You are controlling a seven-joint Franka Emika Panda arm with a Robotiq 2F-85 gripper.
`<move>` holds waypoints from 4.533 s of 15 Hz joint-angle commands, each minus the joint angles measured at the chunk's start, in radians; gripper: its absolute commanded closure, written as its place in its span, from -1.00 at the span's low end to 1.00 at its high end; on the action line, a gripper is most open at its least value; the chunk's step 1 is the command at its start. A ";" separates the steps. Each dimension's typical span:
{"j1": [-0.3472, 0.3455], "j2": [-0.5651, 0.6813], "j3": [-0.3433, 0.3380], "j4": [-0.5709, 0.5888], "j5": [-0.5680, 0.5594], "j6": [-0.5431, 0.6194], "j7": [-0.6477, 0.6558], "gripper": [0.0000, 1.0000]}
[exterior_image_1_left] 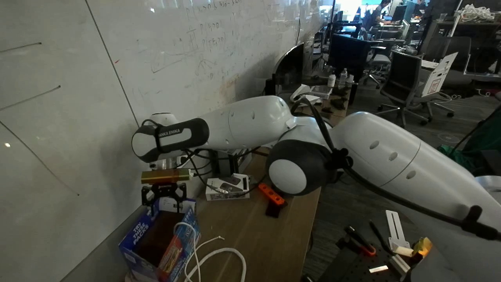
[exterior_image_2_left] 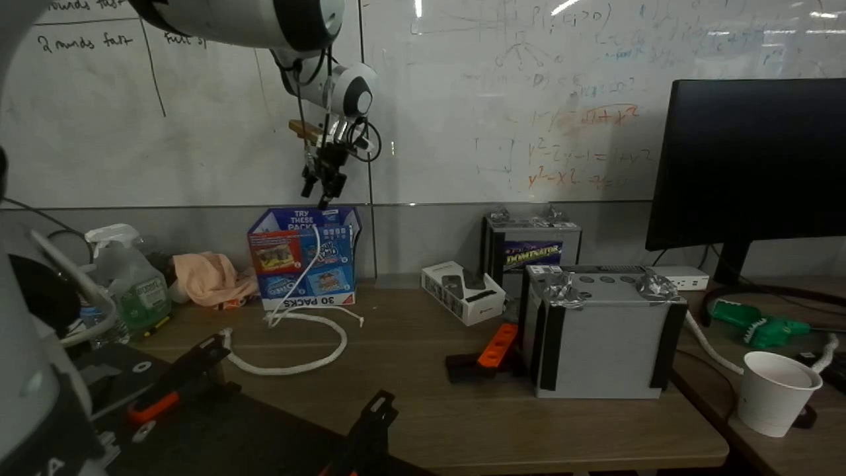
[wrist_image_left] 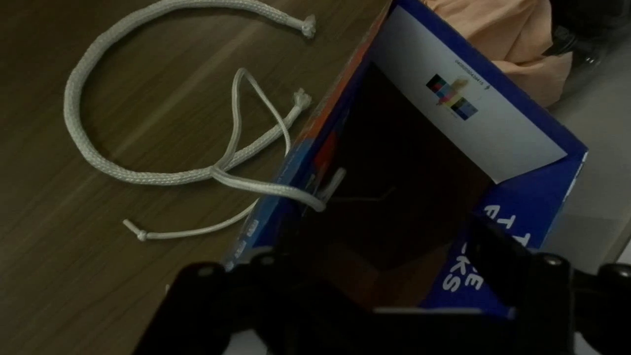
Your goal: Put the ropes inside the box
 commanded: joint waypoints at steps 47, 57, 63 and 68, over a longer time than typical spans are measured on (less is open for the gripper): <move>0.068 -0.201 0.046 -0.997 -0.216 0.986 -0.353 -1.00; 0.069 -0.084 0.056 -0.889 -0.204 1.000 -0.359 -1.00; 0.070 -0.030 0.059 -0.825 -0.199 0.991 -0.358 -1.00; 0.075 -0.005 0.053 -0.793 -0.201 0.991 -0.355 -1.00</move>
